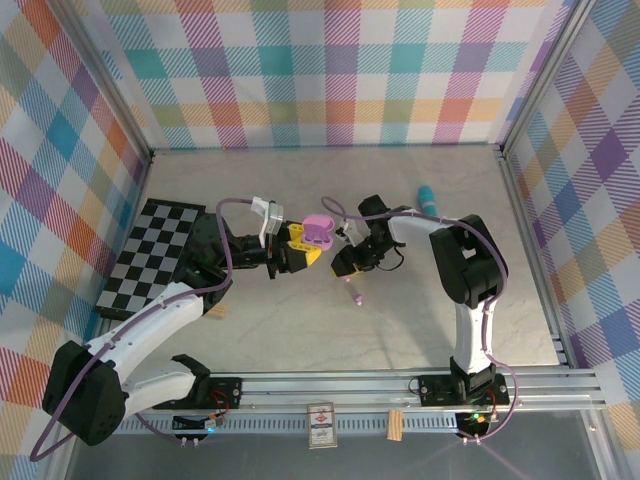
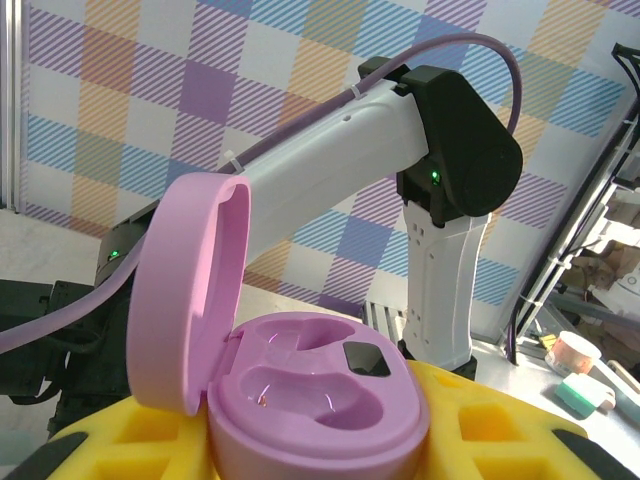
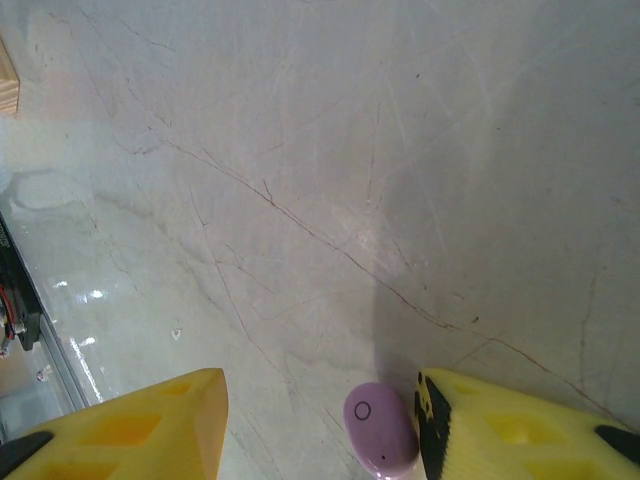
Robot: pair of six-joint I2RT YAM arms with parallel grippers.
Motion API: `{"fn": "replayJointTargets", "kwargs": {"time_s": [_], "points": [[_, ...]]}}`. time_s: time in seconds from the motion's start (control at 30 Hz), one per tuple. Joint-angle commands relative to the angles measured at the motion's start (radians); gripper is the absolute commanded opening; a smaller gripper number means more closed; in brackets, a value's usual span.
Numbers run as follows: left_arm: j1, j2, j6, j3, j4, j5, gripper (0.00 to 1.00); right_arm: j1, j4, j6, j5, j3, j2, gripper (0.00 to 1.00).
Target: Insert the wireless bluetooth earbuds into the charging case
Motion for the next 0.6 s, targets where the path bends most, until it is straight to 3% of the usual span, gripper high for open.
{"fn": "replayJointTargets", "kwargs": {"time_s": [0.0, 0.2, 0.57], "points": [[0.006, -0.017, 0.015, 0.007, 0.019, 0.026, 0.30, 0.009, -0.038, -0.027, 0.025, -0.008, -0.005, 0.53], [0.006, -0.021, 0.020, 0.009, 0.006, 0.024, 0.30, 0.010, -0.048, -0.068, 0.067, 0.015, 0.011, 0.49], [0.006, -0.026, 0.025, 0.010, -0.007, 0.017, 0.30, 0.013, -0.038, -0.048, 0.133, 0.020, 0.011, 0.28]]}}
